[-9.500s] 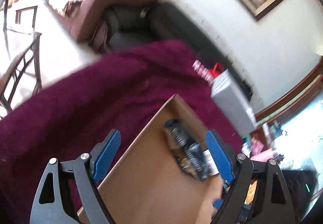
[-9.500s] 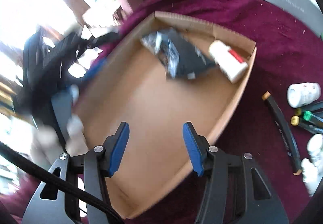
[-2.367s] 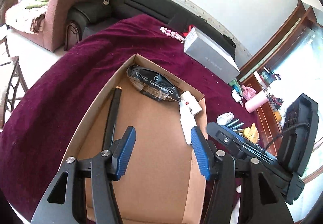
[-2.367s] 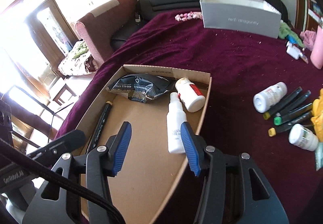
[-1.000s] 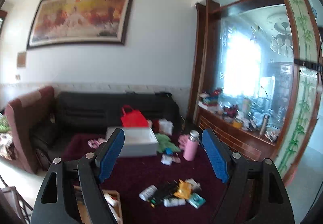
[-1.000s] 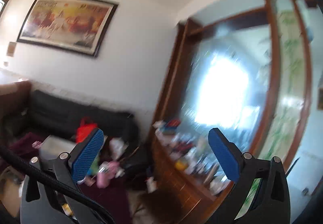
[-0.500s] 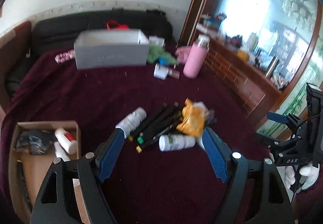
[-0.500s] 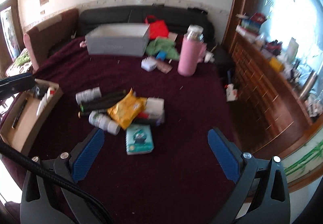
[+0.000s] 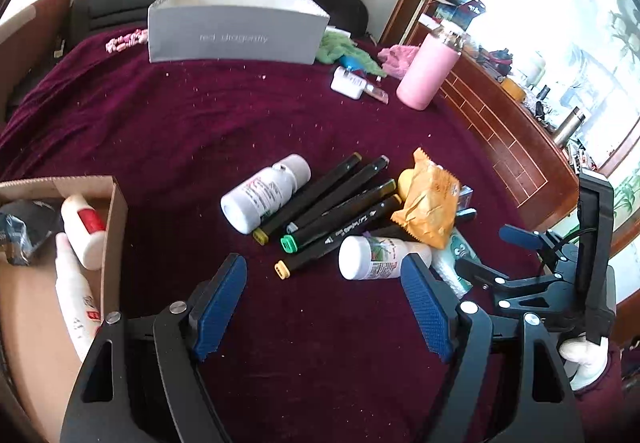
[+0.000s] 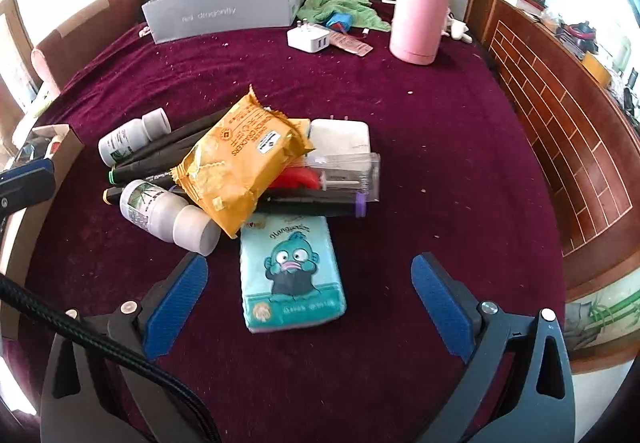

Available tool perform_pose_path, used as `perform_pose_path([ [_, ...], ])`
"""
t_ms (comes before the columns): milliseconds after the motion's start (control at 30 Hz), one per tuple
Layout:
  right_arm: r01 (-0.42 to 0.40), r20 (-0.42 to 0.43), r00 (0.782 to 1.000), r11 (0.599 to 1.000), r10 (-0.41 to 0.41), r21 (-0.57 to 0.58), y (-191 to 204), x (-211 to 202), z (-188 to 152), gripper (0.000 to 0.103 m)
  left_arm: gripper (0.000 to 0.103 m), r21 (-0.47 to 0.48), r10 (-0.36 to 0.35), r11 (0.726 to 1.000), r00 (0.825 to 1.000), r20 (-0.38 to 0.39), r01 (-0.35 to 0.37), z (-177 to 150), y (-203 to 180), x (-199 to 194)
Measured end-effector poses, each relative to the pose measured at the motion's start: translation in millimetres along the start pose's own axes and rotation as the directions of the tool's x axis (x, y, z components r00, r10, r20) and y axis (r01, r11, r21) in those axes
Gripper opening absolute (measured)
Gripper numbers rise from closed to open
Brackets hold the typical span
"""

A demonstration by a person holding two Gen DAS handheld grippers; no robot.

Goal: Organize objects
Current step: 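Lift both tools away from the box and return over the pile, then grasp the blue tissue pack with the right tool while the left tool grasps a white bottle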

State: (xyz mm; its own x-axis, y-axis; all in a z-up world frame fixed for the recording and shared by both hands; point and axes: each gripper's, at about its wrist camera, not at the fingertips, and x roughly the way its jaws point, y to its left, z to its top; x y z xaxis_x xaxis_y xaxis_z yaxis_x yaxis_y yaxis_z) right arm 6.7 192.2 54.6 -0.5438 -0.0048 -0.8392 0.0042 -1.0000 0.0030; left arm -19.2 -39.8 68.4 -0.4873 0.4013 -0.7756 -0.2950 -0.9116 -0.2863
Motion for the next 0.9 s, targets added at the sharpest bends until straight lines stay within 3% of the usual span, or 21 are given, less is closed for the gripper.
perform_pose_path([
  [133,0.051,-0.009,0.999,0.998,-0.051,-0.035,10,12,2,0.099,0.074,-0.002,0.007,1.0,1.0,-0.011,-0.007,-2,-3,4],
  [233,0.07,-0.035,0.997,0.996,-0.073,-0.063,18,21,4,0.087,0.074,-0.007,0.01,1.0,1.0,0.0,-0.01,-3,-2,1],
  [300,0.084,-0.055,0.995,0.993,-0.089,-0.083,22,28,3,0.061,0.074,-0.008,0.011,1.0,1.0,0.001,-0.011,-3,-2,0],
  [367,0.062,-0.082,0.994,0.995,-0.068,-0.074,22,32,1,0.052,0.074,0.013,0.016,1.0,1.0,-0.001,-0.016,-4,-5,0],
  [533,0.032,-0.073,0.997,0.999,-0.035,-0.034,15,22,-9,0.048,0.074,0.134,0.026,0.991,1.0,0.015,-0.028,-2,-24,6],
  [700,0.007,-0.083,0.997,1.0,-0.006,0.02,-5,14,-21,0.049,0.074,0.32,0.026,0.947,1.0,0.012,-0.028,2,-52,28],
  [900,-0.029,-0.08,0.996,0.996,0.036,0.081,-24,13,-27,0.05,0.074,0.375,0.002,0.927,0.999,-0.043,0.014,9,-66,57],
])
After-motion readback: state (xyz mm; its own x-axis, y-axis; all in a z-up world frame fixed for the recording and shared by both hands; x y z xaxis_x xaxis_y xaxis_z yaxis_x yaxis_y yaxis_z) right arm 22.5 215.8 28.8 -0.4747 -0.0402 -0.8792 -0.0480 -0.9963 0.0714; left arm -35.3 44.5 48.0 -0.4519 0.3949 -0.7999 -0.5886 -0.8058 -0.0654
